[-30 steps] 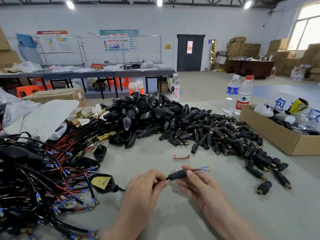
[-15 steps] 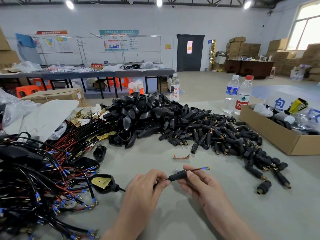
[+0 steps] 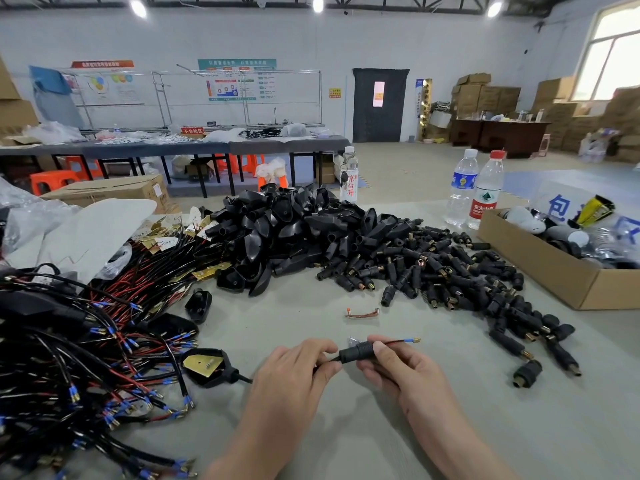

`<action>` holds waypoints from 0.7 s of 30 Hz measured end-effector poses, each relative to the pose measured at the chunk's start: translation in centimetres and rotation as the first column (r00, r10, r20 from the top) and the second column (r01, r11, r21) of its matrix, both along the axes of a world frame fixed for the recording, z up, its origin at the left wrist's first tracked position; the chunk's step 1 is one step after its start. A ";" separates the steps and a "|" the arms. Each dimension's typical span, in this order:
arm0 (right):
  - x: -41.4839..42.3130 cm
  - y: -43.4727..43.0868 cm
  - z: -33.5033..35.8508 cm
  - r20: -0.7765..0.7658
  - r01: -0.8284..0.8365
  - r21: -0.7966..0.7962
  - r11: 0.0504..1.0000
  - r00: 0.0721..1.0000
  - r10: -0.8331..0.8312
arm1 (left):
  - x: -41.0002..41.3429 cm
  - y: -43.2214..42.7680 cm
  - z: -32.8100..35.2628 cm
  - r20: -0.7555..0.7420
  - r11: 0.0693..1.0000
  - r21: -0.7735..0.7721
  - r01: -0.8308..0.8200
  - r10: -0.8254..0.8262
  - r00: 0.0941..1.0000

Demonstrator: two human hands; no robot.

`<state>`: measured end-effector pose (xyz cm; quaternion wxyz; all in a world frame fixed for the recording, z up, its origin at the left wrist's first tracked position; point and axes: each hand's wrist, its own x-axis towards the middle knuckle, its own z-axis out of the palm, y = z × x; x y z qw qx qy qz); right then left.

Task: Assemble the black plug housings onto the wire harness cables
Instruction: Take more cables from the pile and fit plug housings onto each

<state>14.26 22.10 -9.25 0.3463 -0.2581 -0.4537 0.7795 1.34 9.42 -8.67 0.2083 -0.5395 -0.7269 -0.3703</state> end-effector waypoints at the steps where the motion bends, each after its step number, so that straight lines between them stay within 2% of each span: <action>1: 0.0 0.0 0.0 0.005 0.000 0.000 1.000 1.000 0.000 | 0.0 0.1 0.0 -0.026 1.000 0.002 -0.005 0.005 1.000; 5: 0.0 0.2 -0.2 0.029 0.004 0.013 1.000 1.000 -0.004 | -0.1 0.2 0.0 -0.116 1.000 0.007 -0.023 0.024 0.993; 11: -0.2 0.1 -0.3 0.033 0.030 0.007 1.000 0.999 -0.030 | -0.1 0.4 0.0 -0.173 0.999 0.025 -0.031 0.035 0.984; 21: -0.2 0.4 -0.4 0.010 0.025 -0.041 0.999 1.000 -0.025 | -0.2 0.4 -0.1 -0.122 1.000 0.018 -0.016 0.018 0.992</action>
